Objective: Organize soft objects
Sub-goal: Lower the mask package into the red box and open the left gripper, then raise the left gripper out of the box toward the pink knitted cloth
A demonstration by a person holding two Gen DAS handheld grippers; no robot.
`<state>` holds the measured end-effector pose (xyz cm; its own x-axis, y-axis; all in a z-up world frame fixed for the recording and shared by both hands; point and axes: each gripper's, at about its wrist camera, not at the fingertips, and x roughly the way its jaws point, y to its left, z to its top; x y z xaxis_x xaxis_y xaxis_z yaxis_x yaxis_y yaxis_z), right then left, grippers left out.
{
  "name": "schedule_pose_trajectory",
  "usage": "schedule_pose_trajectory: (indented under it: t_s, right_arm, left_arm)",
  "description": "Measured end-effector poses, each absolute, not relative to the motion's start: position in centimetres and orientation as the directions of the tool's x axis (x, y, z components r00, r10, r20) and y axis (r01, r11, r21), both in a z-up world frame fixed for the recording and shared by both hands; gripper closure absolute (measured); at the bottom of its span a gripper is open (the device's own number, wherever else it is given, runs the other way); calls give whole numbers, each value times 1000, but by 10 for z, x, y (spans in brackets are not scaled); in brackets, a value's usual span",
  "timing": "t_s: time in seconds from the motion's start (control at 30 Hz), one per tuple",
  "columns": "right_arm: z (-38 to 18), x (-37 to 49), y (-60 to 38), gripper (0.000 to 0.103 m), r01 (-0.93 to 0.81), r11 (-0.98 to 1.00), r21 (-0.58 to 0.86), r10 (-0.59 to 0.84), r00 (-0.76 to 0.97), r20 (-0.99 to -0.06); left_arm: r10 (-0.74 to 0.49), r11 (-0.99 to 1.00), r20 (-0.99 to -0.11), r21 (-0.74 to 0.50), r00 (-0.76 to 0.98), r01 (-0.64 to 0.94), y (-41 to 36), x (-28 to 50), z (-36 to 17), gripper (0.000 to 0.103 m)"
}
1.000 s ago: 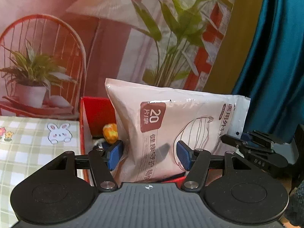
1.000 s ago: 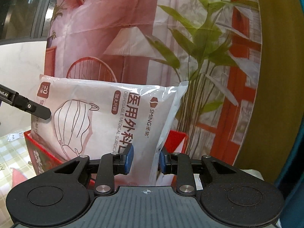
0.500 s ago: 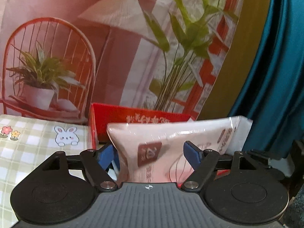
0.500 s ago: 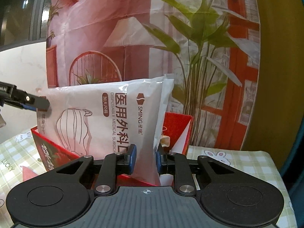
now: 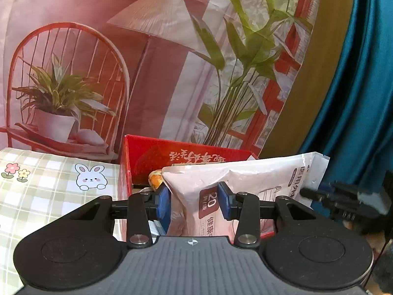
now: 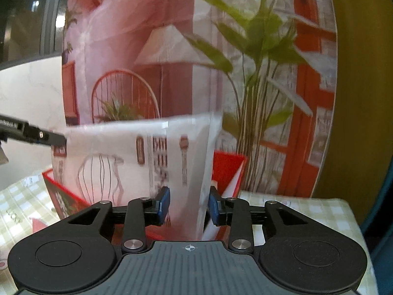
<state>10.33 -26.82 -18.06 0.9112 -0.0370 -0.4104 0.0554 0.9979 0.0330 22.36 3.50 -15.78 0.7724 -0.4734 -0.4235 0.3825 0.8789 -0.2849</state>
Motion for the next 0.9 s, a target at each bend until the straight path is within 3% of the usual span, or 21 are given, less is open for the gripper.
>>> schedule_pose_trajectory:
  t_s: [0.27, 0.33, 0.37, 0.4, 0.73, 0.9]
  right_arm:
    - [-142, 116, -286, 71, 66, 991, 115, -24, 942, -334]
    - [-139, 121, -290, 77, 81, 986, 145, -25, 936, -352]
    - [-140, 122, -291, 89, 97, 984, 147, -37, 930, -366]
    - [-142, 123, -293, 93, 100, 982, 159, -32, 922, -385]
    - [-176, 112, -287, 97, 100, 989, 107, -28, 845, -533]
    - [-178, 107, -281, 98, 94, 991, 98, -27, 845, -534]
  left_arm:
    - [-478, 876, -416, -292, 774, 384, 35, 223, -157, 59]
    - [-463, 884, -421, -284, 780, 371, 35, 222, -158, 59]
    - [-460, 886, -423, -285, 781, 367, 37, 222, -157, 59]
    - [-465, 883, -423, -291, 778, 369, 38, 223, -158, 60]
    - [-492, 871, -491, -275, 719, 408, 23, 216, -172, 67]
    - [-497, 867, -473, -289, 728, 405, 27, 206, -171, 67]
